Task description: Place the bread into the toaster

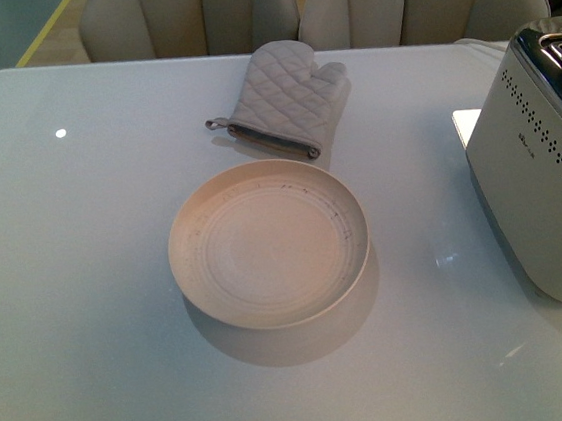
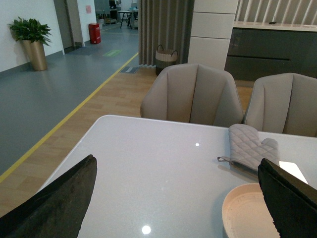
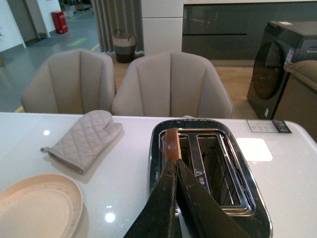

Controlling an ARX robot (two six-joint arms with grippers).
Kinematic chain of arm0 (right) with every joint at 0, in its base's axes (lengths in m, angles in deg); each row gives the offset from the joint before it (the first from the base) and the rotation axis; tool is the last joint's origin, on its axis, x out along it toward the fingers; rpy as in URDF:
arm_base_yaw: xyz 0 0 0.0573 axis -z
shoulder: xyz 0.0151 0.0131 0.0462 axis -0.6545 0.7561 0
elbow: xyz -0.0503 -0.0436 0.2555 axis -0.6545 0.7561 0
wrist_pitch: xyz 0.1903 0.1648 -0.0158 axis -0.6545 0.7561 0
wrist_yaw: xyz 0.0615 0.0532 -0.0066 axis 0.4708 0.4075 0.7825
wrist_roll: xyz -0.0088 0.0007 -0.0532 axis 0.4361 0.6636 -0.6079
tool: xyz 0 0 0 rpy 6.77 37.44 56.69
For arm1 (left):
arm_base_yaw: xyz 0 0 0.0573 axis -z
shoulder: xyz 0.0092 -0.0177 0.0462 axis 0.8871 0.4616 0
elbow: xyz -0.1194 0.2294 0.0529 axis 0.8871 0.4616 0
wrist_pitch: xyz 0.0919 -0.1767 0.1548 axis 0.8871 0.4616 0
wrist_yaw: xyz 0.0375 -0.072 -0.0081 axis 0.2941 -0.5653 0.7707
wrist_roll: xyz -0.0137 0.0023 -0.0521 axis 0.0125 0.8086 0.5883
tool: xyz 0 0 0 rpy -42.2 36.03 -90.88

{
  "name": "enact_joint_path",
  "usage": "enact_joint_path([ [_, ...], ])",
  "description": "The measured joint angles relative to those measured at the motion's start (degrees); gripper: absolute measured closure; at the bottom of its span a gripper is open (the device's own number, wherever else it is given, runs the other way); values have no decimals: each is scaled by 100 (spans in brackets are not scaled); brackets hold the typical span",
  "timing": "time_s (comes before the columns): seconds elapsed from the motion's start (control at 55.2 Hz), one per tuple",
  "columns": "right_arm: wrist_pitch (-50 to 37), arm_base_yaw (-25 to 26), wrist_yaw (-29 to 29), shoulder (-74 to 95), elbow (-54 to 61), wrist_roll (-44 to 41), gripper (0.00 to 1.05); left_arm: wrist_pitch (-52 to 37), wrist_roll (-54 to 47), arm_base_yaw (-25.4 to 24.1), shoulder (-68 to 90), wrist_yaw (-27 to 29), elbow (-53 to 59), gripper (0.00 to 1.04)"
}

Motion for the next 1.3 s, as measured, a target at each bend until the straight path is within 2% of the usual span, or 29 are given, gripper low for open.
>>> enact_joint_path([
  [0.634, 1054, 0, -4, -1344, 140, 0, 103, 0, 0, 0, 0, 0, 0, 7],
  [0.725, 1998, 0, -4, -2144, 138, 2, 103, 0, 0, 0, 0, 0, 0, 7],
  [0.906, 2065, 0, -4, -2328, 138, 0, 103, 0, 0, 0, 0, 0, 0, 7],
  [1.304, 2065, 0, -4, -2334, 138, -2, 35, 0, 0, 0, 0, 0, 0, 7],
])
